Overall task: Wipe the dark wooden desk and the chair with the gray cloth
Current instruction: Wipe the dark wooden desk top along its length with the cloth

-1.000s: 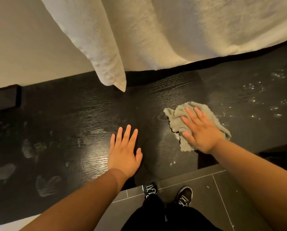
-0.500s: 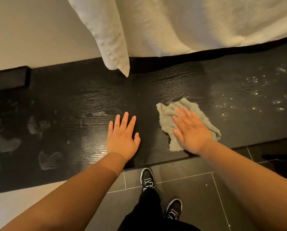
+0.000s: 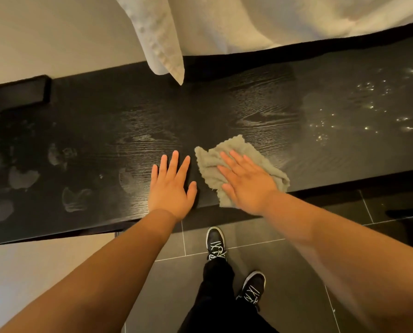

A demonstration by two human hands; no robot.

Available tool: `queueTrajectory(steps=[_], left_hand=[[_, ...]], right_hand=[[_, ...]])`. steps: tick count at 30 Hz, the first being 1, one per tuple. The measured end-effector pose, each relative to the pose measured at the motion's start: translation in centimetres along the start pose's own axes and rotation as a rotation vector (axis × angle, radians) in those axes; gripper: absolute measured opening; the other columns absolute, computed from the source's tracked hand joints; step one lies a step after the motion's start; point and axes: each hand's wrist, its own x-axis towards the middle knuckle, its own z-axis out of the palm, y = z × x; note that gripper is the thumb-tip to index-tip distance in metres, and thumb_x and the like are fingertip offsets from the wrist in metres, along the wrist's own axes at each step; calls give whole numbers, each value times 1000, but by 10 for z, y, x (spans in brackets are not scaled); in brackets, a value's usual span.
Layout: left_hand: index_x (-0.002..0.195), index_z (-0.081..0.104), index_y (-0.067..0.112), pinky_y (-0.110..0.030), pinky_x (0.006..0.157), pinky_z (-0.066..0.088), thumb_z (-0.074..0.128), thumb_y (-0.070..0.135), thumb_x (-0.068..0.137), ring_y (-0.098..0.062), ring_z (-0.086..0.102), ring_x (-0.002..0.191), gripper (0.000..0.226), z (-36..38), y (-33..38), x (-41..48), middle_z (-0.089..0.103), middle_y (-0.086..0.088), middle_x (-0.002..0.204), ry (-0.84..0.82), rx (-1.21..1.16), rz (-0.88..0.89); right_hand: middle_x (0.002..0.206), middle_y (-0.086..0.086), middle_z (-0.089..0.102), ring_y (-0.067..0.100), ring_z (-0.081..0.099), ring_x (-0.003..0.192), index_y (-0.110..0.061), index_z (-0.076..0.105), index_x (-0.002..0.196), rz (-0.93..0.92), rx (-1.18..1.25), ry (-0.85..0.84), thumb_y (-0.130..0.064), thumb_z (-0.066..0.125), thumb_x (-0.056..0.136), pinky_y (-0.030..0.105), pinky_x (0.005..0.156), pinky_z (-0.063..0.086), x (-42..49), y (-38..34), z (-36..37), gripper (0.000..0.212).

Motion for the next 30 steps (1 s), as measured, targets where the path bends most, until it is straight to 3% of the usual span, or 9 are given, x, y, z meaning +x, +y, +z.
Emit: queueTrajectory(steps=[4, 7, 12, 16, 20, 24, 27, 30], left_hand=[[168, 16, 33, -55, 131, 8, 19, 61, 100, -33, 1, 162, 73, -3, 4, -3, 6, -3, 177, 18, -10, 5], [168, 17, 32, -56, 130, 9, 18, 63, 100, -34, 3, 162, 75, -2, 4, -1, 8, -4, 176, 37, 0, 8], [168, 16, 31, -56, 130, 6, 18, 63, 101, -34, 1, 162, 74, 0, 3, -2, 5, -5, 177, 22, -33, 19], [168, 15, 32, -55, 130, 6, 17, 62, 101, -32, 0, 162, 73, -1, 2, -2, 4, -3, 177, 18, -42, 14], [168, 15, 33, -55, 130, 9, 19, 62, 101, -33, 2, 162, 73, -1, 3, -2, 6, -4, 177, 30, -7, 6], [167, 14, 33, -55, 130, 9, 22, 63, 101, -33, 1, 162, 73, 0, 4, -1, 5, -3, 177, 25, 9, -1], [167, 12, 33, -55, 131, 9, 21, 64, 101, -32, 0, 162, 74, 0, 4, -2, 3, -3, 177, 22, 9, 1], [168, 12, 33, -55, 131, 8, 21, 64, 101, -32, -1, 162, 74, -1, 3, -2, 2, -2, 177, 21, -2, 3]], right_hand=[[175, 8, -12, 26, -17, 161, -16, 12, 168, 261, -19, 63, -54, 4, 104, 48, 131, -2, -19, 40, -3, 75], [174, 13, -15, 32, -17, 160, -14, 3, 168, 412, 40, 75, -51, 11, 106, 49, 130, -5, -13, 12, -3, 72], [171, 18, -23, 35, -24, 158, -15, -2, 166, 221, 41, 53, -49, 16, 107, 51, 129, -8, 8, -81, 11, 70], [171, 11, -24, 29, -26, 157, -20, 3, 167, 126, -9, 22, -55, 13, 107, 48, 129, -11, 2, -51, 11, 71], [174, 12, -15, 29, -18, 160, -14, 12, 168, 320, -31, 54, -63, 12, 102, 49, 131, -3, -24, 26, 6, 82], [172, 20, -20, 38, -21, 158, -12, 3, 168, 458, 8, 29, -61, 10, 99, 53, 129, -5, -16, -1, 6, 85], [170, 20, -26, 38, -27, 156, -16, -1, 167, 296, 5, 16, -63, 13, 102, 54, 128, -8, 0, -46, 9, 81], [171, 13, -25, 31, -29, 156, -19, 5, 167, 154, -29, 1, -70, 13, 101, 50, 129, -10, -3, -31, 9, 85]])
